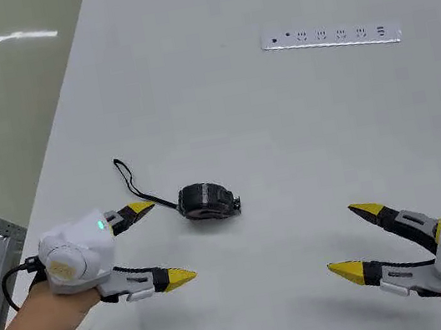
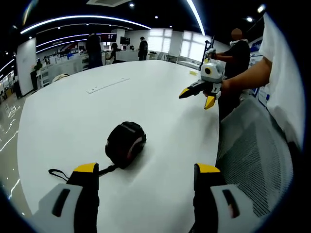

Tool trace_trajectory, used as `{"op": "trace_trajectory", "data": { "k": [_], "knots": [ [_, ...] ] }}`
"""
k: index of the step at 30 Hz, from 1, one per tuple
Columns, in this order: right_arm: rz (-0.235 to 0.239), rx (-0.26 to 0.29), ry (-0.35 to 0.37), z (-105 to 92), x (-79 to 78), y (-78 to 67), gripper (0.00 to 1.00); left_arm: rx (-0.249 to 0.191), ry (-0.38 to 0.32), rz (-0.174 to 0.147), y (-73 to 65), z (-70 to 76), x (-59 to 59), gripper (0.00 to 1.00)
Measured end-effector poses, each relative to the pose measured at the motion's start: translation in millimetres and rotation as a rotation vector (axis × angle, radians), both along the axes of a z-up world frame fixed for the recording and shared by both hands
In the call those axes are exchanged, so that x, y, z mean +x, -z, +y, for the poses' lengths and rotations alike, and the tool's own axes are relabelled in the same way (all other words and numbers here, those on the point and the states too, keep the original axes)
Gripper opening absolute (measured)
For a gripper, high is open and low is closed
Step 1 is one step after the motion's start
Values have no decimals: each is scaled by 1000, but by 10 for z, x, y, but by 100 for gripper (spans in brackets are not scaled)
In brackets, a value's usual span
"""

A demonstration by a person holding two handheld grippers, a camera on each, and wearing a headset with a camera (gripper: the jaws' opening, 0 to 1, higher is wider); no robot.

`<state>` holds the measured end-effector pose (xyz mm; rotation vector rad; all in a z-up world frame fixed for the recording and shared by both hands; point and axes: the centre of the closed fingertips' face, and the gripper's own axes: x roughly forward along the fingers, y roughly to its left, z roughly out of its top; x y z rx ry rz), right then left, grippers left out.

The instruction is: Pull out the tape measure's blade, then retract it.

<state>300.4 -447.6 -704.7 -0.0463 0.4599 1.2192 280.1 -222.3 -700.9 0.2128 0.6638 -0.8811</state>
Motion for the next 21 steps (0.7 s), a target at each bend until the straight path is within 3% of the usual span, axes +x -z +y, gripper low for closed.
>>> {"op": "trace_trajectory", "data": {
  "k": [5, 21],
  "knots": [
    [-4, -1, -20, 75, 39, 32, 62, -4, 22, -2, 8, -24, 67, 77],
    [-6, -3, -55, 202, 171, 169, 62, 46, 92, -3, 127, -49, 260, 74]
  ]
}}
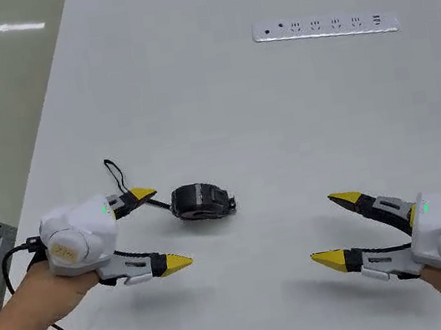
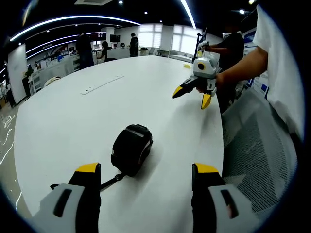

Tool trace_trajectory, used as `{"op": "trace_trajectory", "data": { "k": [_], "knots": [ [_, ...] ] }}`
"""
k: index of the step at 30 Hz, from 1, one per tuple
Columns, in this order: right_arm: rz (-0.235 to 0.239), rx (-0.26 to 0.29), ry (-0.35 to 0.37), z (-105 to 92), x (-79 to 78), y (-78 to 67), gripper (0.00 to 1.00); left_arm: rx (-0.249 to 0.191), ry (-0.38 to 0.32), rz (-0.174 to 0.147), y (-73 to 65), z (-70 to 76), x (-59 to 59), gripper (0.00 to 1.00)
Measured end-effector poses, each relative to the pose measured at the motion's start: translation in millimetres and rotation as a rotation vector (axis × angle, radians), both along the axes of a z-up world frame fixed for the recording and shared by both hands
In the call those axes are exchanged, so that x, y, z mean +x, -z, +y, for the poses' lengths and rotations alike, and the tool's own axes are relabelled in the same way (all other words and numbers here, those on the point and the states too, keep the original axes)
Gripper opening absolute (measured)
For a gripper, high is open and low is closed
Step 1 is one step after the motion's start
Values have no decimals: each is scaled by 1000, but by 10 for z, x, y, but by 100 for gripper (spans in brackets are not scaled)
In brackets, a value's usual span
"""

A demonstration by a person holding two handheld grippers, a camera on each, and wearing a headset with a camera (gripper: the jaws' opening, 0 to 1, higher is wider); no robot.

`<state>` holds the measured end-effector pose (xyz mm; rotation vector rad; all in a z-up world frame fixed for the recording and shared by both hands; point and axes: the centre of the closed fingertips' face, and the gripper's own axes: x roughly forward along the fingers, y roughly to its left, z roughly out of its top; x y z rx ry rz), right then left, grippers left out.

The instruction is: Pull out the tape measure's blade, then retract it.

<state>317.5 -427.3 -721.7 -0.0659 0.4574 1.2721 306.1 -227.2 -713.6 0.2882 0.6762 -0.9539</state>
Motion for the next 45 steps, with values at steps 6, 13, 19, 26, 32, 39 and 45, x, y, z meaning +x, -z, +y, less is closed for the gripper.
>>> {"op": "trace_trajectory", "data": {
  "k": [6, 13, 19, 26, 32, 39, 45],
  "knots": [
    [-1, 1, -18, 81, 60, 38, 62, 15, 28, 6, 70, -38, 59, 73],
    [-11, 0, -34, 171, 101, 85, 62, 17, 46, 11, 99, -80, 114, 72],
    [-18, -27, -69, 232, 100, 175, 62, 19, 74, 20, 139, -109, 134, 72],
    [-10, -27, -82, 311, 133, 221, 61, 23, 92, 26, 153, -148, 184, 71],
    [-7, -26, -97, 381, 167, 248, 60, 29, 108, 33, 202, -187, 229, 69],
    [-6, -11, -105, 473, 206, 273, 58, 26, 108, 45, 319, -198, 284, 65],
    [5, -3, -109, 558, 233, 297, 57, 22, 106, 52, 335, -203, 309, 61]
  ]
}}
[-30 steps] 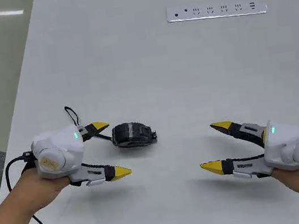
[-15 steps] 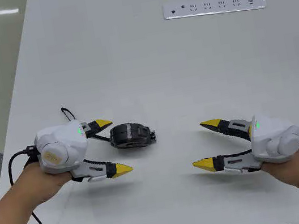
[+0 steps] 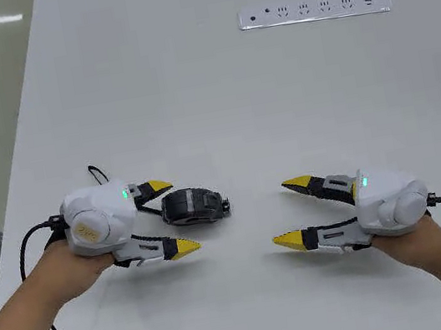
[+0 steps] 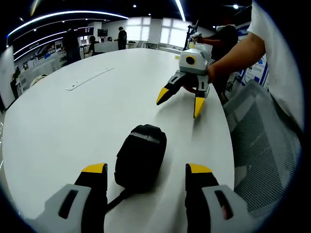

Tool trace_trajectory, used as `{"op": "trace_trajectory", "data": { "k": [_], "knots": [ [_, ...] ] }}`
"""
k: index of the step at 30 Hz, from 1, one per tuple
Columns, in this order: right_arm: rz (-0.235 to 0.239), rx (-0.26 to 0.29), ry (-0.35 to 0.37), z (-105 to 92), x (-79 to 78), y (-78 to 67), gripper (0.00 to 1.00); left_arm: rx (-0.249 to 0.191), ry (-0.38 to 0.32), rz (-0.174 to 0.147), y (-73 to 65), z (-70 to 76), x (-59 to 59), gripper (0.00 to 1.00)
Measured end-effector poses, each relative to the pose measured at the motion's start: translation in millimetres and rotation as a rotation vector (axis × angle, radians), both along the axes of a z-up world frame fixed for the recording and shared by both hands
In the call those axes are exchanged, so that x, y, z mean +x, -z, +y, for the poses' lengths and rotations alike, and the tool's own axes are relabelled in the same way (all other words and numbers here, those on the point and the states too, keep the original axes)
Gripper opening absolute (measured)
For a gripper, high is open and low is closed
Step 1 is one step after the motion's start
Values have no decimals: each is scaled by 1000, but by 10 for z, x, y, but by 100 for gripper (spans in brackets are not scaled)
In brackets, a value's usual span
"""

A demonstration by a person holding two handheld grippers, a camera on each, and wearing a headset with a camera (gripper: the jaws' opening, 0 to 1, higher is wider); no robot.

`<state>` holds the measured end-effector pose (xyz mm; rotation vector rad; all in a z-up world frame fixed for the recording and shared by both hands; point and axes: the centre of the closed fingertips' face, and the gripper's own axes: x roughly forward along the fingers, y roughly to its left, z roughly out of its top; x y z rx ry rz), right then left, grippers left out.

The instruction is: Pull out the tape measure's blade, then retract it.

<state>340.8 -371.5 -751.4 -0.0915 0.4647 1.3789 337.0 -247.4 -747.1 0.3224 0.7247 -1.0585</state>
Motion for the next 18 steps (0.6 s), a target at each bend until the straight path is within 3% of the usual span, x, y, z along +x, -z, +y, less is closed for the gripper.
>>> {"op": "trace_trajectory", "data": {
  "k": [18],
  "knots": [
    [24, 13, -24, 189, 55, 72, 54, -9, 1, 23, 80, 12, 42, 48]
  ]
}}
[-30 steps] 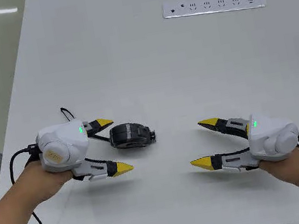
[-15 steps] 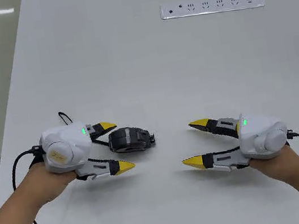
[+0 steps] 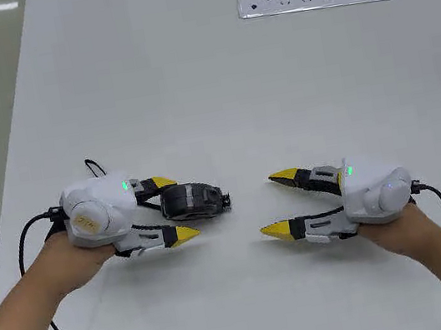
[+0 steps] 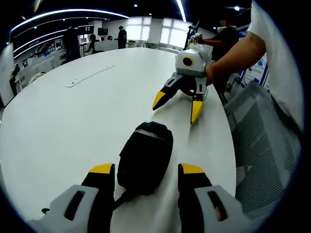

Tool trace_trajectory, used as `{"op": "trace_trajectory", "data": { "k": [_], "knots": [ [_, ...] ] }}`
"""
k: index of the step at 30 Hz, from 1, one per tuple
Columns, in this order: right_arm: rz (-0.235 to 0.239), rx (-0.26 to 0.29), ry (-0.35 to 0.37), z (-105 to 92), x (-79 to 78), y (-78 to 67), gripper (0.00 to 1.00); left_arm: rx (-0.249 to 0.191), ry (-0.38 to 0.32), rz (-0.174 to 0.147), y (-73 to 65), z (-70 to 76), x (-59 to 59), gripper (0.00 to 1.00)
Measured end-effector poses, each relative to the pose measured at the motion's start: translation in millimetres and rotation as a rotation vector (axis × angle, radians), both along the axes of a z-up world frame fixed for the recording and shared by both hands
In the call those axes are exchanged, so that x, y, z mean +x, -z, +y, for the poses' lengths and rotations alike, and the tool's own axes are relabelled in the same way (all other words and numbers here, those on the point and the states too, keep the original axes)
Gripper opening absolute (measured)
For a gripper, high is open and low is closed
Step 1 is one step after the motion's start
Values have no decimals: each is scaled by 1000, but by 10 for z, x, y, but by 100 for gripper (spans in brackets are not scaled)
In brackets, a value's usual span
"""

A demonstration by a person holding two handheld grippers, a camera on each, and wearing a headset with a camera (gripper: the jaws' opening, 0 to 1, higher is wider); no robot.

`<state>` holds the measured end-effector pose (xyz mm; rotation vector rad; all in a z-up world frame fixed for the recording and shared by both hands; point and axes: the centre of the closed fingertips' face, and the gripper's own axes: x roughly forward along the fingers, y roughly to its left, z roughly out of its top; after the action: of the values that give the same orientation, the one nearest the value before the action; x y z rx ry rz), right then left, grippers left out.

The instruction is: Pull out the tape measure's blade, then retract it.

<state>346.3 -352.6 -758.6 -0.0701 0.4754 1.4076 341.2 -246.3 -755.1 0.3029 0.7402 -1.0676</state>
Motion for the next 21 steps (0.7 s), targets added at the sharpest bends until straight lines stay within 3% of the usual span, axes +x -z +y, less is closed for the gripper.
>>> {"op": "trace_trajectory", "data": {
  "k": [21],
  "knots": [
    [9, 4, -11, 85, 28, 34, 53, -13, -13, -4, -13, -36, 33, 38]
  ]
}}
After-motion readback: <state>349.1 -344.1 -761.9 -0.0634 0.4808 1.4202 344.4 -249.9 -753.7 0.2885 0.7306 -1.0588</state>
